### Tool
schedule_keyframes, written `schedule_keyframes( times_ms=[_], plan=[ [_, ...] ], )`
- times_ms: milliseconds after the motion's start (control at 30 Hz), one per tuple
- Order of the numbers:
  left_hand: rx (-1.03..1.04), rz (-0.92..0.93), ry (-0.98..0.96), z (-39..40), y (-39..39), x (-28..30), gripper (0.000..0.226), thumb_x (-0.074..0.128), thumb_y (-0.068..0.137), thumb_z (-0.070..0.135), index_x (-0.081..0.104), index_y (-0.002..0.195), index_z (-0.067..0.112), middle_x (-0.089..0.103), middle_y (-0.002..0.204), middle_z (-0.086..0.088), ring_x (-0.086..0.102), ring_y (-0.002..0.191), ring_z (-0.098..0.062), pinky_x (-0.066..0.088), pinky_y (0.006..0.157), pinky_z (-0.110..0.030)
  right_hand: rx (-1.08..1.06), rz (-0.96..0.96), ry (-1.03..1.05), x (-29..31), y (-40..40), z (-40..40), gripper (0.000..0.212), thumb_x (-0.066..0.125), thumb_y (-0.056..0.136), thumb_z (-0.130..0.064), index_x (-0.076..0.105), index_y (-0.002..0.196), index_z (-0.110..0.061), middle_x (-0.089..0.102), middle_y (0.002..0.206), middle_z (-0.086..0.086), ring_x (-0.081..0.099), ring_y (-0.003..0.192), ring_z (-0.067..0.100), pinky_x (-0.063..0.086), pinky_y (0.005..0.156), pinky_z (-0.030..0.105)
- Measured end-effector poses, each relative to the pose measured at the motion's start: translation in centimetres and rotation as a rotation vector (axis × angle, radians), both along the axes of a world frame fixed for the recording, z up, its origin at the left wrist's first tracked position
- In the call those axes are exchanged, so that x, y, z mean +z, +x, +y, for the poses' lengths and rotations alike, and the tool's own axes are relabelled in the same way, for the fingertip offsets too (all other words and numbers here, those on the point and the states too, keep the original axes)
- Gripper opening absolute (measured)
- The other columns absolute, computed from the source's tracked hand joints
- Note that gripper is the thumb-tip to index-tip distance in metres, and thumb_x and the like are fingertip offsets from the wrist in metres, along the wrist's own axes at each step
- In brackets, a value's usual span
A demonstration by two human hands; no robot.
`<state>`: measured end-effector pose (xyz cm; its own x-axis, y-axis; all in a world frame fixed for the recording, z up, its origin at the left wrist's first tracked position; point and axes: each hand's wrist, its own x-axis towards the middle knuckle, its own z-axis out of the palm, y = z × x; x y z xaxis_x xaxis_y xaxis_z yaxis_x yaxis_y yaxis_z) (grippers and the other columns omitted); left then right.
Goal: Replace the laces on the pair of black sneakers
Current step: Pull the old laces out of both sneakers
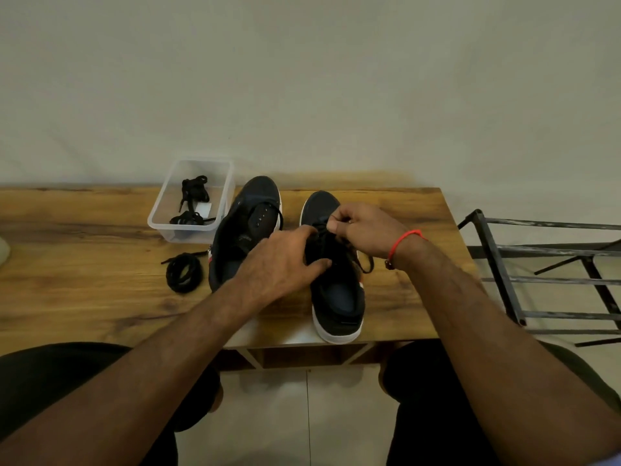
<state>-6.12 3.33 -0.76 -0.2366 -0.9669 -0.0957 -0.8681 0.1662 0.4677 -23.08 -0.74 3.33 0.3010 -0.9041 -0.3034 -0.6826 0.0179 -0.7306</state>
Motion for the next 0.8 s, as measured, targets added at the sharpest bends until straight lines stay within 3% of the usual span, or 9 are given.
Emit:
schedule_keyframes(
  times_ms=[100,233,300,367,467,533,633,700,800],
  plan=[
    [0.042,0.097,0.086,-0.3,0.5,0.4,0.058,0.069,0.092,0.034,0.047,0.144,0.022,0.058,0.089,0.011,0.06,0.077,-0.004,0.05,0.067,-0.018,0.062,0.052,0.033,0.3,-0.3,-0.1,0.016,0.053,0.103,-0.023,0.065,0.097,-0.016,0.062,0.09,-0.002,0.055,0.084,0.013,0.044,0.072,0.027],
    [0.086,0.097,0.099,-0.8,1.3,1.0,0.058,0.071,0.09,0.028,0.047,0.143,0.022,0.063,0.103,0.001,0.063,0.083,-0.008,0.056,0.078,-0.027,0.063,0.256,0.052,1.6,-3.4,-0.7,0.019,0.049,0.104,-0.028,0.064,0.099,-0.018,0.063,0.104,0.001,0.056,0.101,0.02,0.042,0.079,0.032],
    [0.083,0.081,0.121,-0.9,1.4,1.1,0.06,0.071,0.09,0.028,0.046,0.144,0.022,0.064,0.107,0.0,0.064,0.086,-0.01,0.058,0.083,-0.032,0.011,0.391,0.044,2.3,-5.3,-0.9,0.019,0.046,0.105,-0.024,0.062,0.114,-0.016,0.059,0.117,0.003,0.053,0.109,0.026,0.037,0.086,0.032],
    [0.086,0.055,0.138,-0.9,1.4,1.3,0.062,0.071,0.09,0.03,0.044,0.146,0.024,0.064,0.115,-0.003,0.065,0.09,-0.013,0.059,0.087,-0.037,-0.053,0.579,0.042,2.3,-6.9,-1.3,0.027,0.042,0.106,-0.015,0.058,0.127,-0.011,0.058,0.118,0.012,0.05,0.103,0.03,0.037,0.084,0.031],
    [0.08,0.043,0.147,-0.9,1.4,1.6,0.065,0.071,0.091,0.029,0.042,0.148,0.022,0.064,0.116,-0.003,0.065,0.091,-0.014,0.059,0.088,-0.035,-0.237,0.741,-0.05,1.5,-8.7,-2.1,0.025,0.046,0.103,-0.019,0.058,0.119,-0.005,0.055,0.125,0.022,0.049,0.105,0.037,0.046,0.094,0.044],
    [0.068,0.045,0.144,-0.9,1.3,1.7,0.064,0.071,0.091,0.028,0.043,0.148,0.022,0.063,0.108,0.001,0.064,0.088,-0.012,0.058,0.086,-0.032,-0.27,0.701,-0.108,1.2,-8.5,-2.3,0.029,0.054,0.1,-0.033,0.059,0.121,-0.014,0.045,0.136,0.016,0.039,0.126,0.041,0.039,0.105,0.055],
    [0.051,0.037,0.151,-0.9,1.3,2.0,0.063,0.071,0.091,0.027,0.043,0.147,0.022,0.063,0.107,0.002,0.064,0.09,-0.012,0.058,0.087,-0.034,-0.051,0.497,-0.167,1.0,-6.0,-2.0,0.034,0.062,0.093,-0.048,0.064,0.119,-0.026,0.051,0.139,0.005,0.04,0.135,0.028,0.034,0.113,0.047],
    [0.03,0.022,0.166,-0.9,1.3,2.1,0.064,0.071,0.091,0.026,0.041,0.148,0.023,0.059,0.099,0.006,0.061,0.087,-0.011,0.057,0.085,-0.032,0.038,0.308,-0.147,0.6,-3.8,-1.5,0.024,0.066,0.092,-0.043,0.068,0.109,-0.026,0.061,0.127,0.0,0.052,0.124,0.02,0.043,0.105,0.041],
    [-0.014,-0.023,0.197,-0.9,1.4,2.1,0.065,0.072,0.091,0.03,0.042,0.148,0.024,0.051,0.09,0.01,0.059,0.085,-0.01,0.055,0.08,-0.029,0.127,0.26,-0.144,-0.4,-1.6,-1.0,0.015,0.065,0.095,-0.036,0.067,0.099,-0.022,0.063,0.1,-0.008,0.058,0.103,0.014,0.043,0.082,0.027]
  ],
)
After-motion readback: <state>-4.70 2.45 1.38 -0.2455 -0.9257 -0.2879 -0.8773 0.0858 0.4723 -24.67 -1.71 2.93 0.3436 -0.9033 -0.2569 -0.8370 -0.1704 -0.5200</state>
